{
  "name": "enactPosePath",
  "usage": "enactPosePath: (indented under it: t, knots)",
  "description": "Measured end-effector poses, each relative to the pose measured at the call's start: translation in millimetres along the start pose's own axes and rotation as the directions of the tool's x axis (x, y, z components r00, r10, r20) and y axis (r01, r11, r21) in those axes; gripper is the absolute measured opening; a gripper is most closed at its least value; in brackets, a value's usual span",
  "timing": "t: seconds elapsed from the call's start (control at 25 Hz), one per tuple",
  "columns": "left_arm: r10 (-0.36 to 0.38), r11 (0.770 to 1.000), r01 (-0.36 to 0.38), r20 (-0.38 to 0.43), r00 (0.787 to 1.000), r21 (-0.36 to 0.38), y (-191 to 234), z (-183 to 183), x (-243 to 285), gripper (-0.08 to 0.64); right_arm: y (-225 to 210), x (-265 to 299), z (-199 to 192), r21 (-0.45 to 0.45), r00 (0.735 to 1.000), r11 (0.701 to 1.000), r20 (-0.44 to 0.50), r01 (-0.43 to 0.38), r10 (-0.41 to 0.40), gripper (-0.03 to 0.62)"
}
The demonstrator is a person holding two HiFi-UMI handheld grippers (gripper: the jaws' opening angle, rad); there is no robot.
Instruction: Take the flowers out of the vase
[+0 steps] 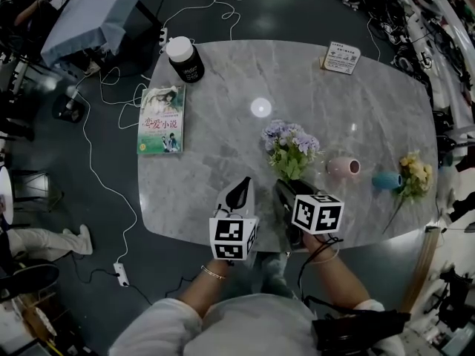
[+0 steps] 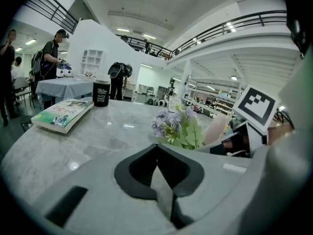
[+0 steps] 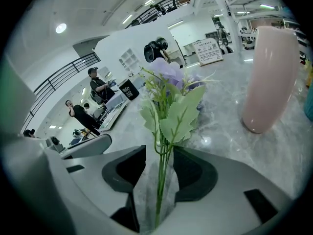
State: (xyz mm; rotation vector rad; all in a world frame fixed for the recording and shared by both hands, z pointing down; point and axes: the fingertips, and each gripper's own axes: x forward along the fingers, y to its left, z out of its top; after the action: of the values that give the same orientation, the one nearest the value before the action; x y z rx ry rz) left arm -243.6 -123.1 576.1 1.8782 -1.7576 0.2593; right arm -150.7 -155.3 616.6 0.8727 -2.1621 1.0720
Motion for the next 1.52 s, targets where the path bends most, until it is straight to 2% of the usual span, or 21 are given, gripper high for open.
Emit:
enactPosePath:
  t: [0.28,0.84,1.08,1.52]
  knots:
    - [-0.006,1.000,0.006,0.009,1.000,-0.004,-10.0,2.9,-2.4,0.009,-7.1,-15.3,5.0,0.010,0.999,1.000,0.030,0.017,-0.017,0.152]
    - [-0.049,0.997,0.047,0.030,0.998,0.059,-60.2,13.5,-12.4,0.009,-23.8,-68.9,12.1,0.016,0.993,0.999,0.110,0.037,-0.038,0.147]
    - [-0.076,0.994,0.072,0.054,0.996,0.081,-88.5,22.9,-20.6,0.009,-34.1,-101.6,12.7,0.043,0.984,0.998,0.170,0.041,-0.048,0.064]
    - [-0.121,0.984,0.104,0.112,0.986,0.145,-156.6,42.2,-44.1,0.009,-53.4,-185.4,15.7,0.026,0.953,0.998,0.295,0.065,-0.070,0.015]
